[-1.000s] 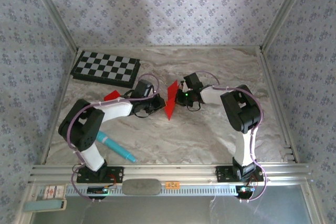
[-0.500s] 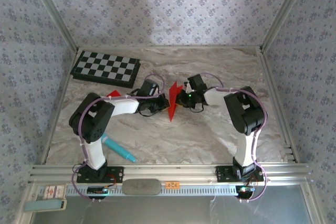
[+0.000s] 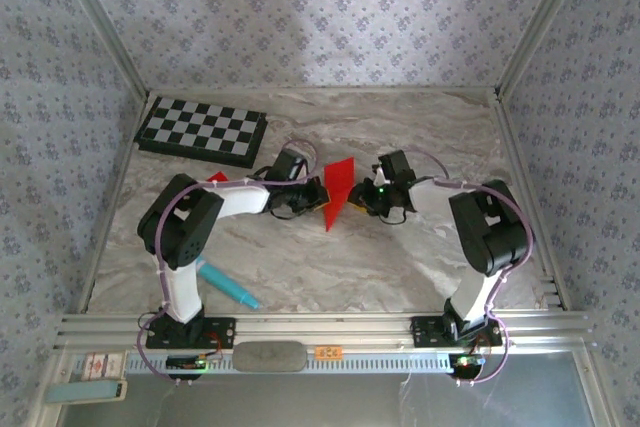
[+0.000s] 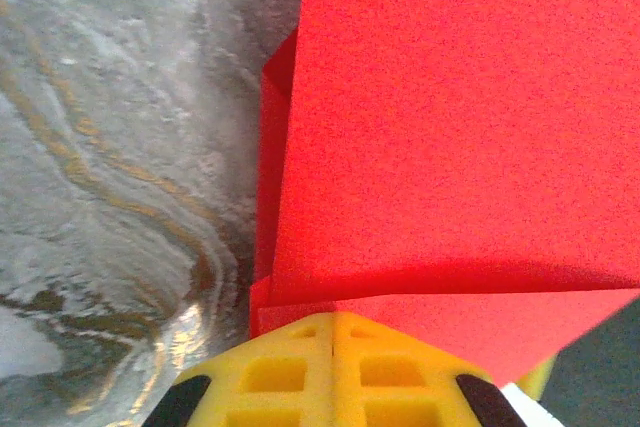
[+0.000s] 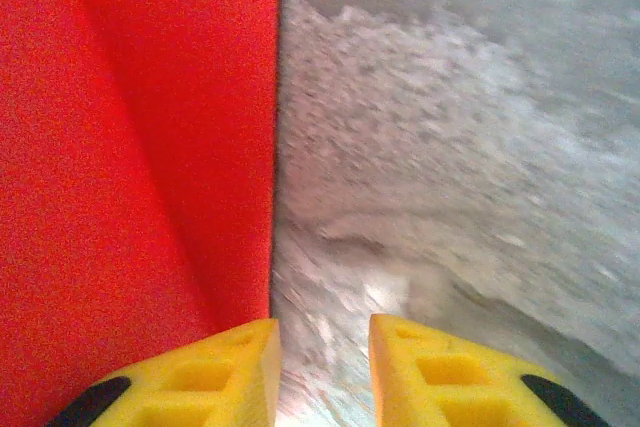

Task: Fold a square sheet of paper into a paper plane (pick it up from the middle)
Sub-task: Turn over the paper at the center of the table.

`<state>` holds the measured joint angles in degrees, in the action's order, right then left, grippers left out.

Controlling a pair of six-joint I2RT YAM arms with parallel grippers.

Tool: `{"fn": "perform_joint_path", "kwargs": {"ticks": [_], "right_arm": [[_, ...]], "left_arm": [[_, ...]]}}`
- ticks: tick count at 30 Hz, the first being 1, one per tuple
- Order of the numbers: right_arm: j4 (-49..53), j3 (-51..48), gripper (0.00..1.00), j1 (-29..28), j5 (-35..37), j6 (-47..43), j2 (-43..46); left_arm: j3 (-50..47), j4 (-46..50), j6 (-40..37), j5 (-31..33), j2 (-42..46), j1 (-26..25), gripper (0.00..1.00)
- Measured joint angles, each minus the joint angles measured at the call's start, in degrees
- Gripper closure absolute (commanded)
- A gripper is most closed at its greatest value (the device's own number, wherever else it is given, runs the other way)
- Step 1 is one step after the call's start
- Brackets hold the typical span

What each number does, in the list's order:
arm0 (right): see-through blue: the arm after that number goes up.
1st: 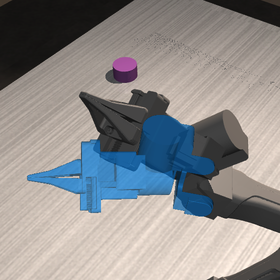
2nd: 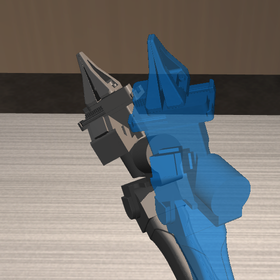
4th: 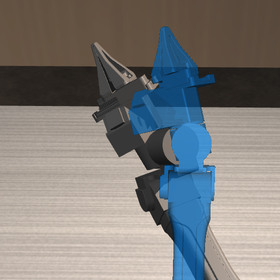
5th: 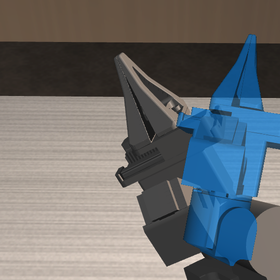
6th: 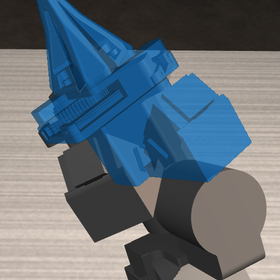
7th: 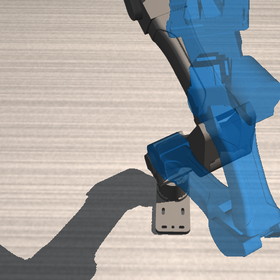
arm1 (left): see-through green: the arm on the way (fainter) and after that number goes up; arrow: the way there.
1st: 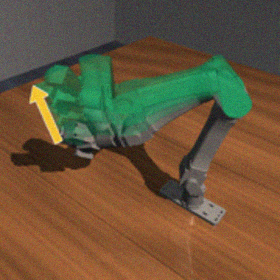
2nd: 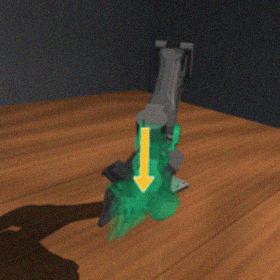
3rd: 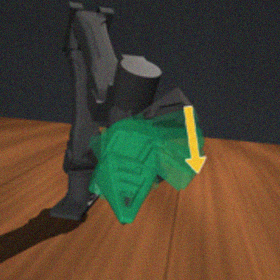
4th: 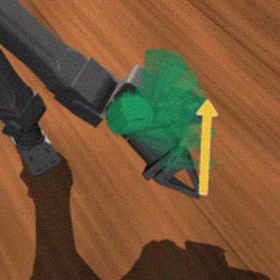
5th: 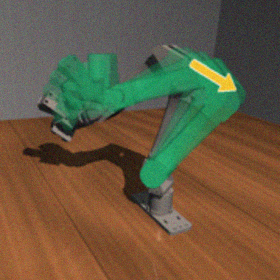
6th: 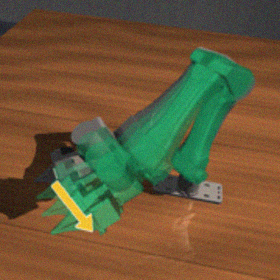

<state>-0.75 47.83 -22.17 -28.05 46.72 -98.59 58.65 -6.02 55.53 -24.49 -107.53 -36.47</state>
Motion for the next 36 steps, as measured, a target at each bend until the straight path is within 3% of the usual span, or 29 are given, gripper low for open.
{"fn": "perform_joint_path", "kwargs": {"ticks": [6, 13, 36], "right_arm": [[-1.70, -4.11, 0.58, 0.85, -0.39, -2.80, 6.97], [-5.97, -5.60, 0.52, 0.94, -2.23, -3.63, 7.41], [-3.21, 0.63, 0.61, 0.07, -2.69, 0.44, -1.99]], "left_arm": [[0.87, 0.31, -0.39, -0.20, -0.94, -0.09, 0.95], [1.42, 1.53, -0.59, -0.17, -2.64, -0.22, 0.95], [2.82, 4.57, -1.01, 0.48, -4.04, -0.42, 0.97]]}}
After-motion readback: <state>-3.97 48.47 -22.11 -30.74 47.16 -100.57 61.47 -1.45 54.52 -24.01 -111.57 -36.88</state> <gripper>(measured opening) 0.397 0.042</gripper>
